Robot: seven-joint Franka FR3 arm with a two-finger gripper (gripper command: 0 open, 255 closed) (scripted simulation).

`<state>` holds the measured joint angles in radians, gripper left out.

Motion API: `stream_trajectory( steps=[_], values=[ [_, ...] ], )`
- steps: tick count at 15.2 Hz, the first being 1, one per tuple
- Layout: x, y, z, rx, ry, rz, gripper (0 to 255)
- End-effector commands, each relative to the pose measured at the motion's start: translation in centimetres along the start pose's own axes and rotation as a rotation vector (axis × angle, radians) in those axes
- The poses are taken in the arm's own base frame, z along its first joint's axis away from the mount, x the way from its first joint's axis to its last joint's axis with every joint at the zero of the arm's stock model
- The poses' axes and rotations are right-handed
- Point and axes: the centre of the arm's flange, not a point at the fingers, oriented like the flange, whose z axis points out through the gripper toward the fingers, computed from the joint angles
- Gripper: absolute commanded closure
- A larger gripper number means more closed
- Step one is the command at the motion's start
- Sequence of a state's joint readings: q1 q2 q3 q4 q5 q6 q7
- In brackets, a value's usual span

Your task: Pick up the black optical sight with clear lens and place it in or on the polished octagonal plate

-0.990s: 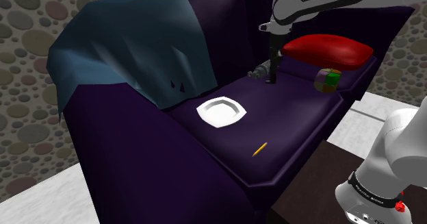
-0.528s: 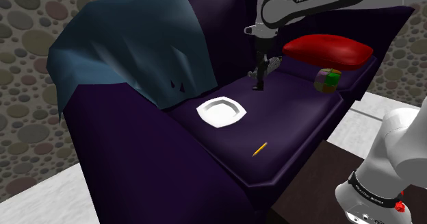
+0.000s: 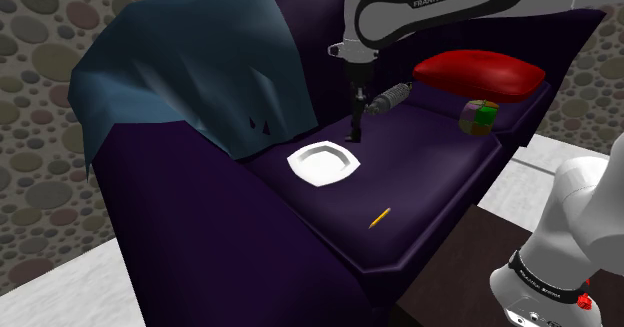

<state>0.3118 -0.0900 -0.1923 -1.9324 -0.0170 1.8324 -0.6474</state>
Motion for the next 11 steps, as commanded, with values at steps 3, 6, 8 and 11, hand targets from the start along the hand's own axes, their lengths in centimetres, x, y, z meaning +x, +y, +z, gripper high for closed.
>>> stream_trajectory(
  steps=[3, 6, 8, 11],
  values=[
    [4.0, -3.5, -0.5, 0.000, 0.000, 0.002, 255],
    [7.1, -6.0, -0.7, 0.000, 0.000, 0.002, 255],
    [7.8, -6.6, -0.2, 0.000, 0.000, 0.002, 255],
    [7.9, -6.6, 1.4, 0.000, 0.000, 0.002, 255]
  ],
)
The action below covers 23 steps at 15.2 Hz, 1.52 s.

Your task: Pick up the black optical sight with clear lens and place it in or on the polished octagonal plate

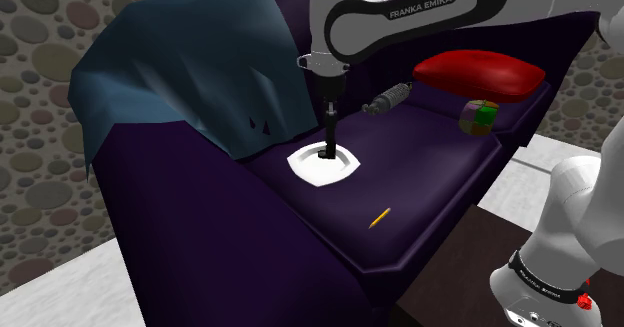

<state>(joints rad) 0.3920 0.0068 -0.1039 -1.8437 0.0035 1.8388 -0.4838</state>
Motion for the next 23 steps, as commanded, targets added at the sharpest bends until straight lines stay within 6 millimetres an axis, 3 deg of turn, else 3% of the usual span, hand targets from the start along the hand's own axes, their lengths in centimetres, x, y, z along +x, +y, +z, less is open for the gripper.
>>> stream_trajectory(
  steps=[1, 12, 19, 20, 23],
  values=[
    [0.1, 0.0, 1.0, 0.000, 0.000, 0.000, 255],
    [0.1, 0.0, 6.6, 0.000, 0.000, 0.000, 255],
    [0.1, 0.0, 6.6, 0.000, 0.000, 0.000, 255],
    [0.1, 0.1, 6.7, 0.000, 0.000, 0.000, 0],
    [0.1, 0.0, 6.8, 0.000, 0.000, 0.000, 0]
  ],
)
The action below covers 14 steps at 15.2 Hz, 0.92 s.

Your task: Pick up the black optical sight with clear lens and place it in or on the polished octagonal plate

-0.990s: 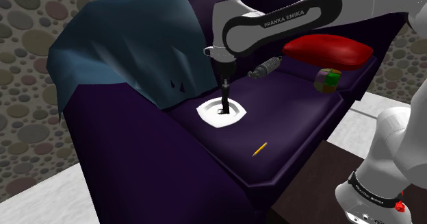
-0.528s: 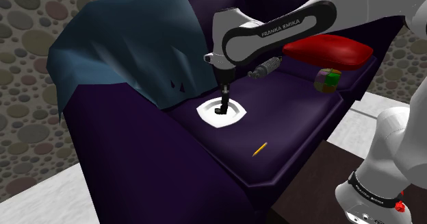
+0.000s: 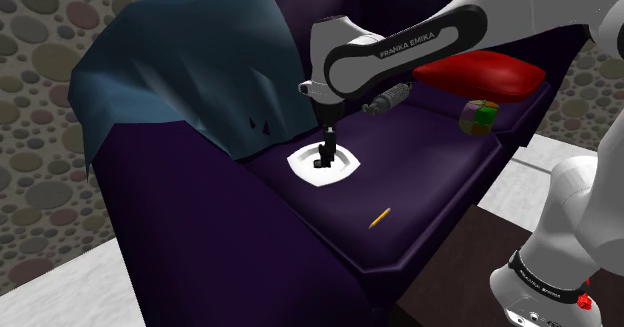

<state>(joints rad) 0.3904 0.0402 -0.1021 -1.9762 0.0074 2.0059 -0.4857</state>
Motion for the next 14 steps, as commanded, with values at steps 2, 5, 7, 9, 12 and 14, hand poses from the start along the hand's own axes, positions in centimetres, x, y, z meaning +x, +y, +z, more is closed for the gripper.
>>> stream_trajectory(
  steps=[2, 5, 7, 9, 12, 14],
  values=[
    [0.0, 0.0, -0.1, 0.000, -0.001, 0.000, 0],
    [0.0, 0.0, -4.1, 0.000, -0.001, 0.000, 0],
    [0.0, 0.0, -5.1, 0.000, -0.001, 0.000, 0],
    [0.0, 0.0, -5.1, 0.000, -0.001, 0.000, 0],
    [0.0, 0.0, -5.1, 0.000, -0.001, 0.000, 0],
    [0.0, 0.0, -5.1, 0.000, -0.001, 0.000, 0]
  ],
)
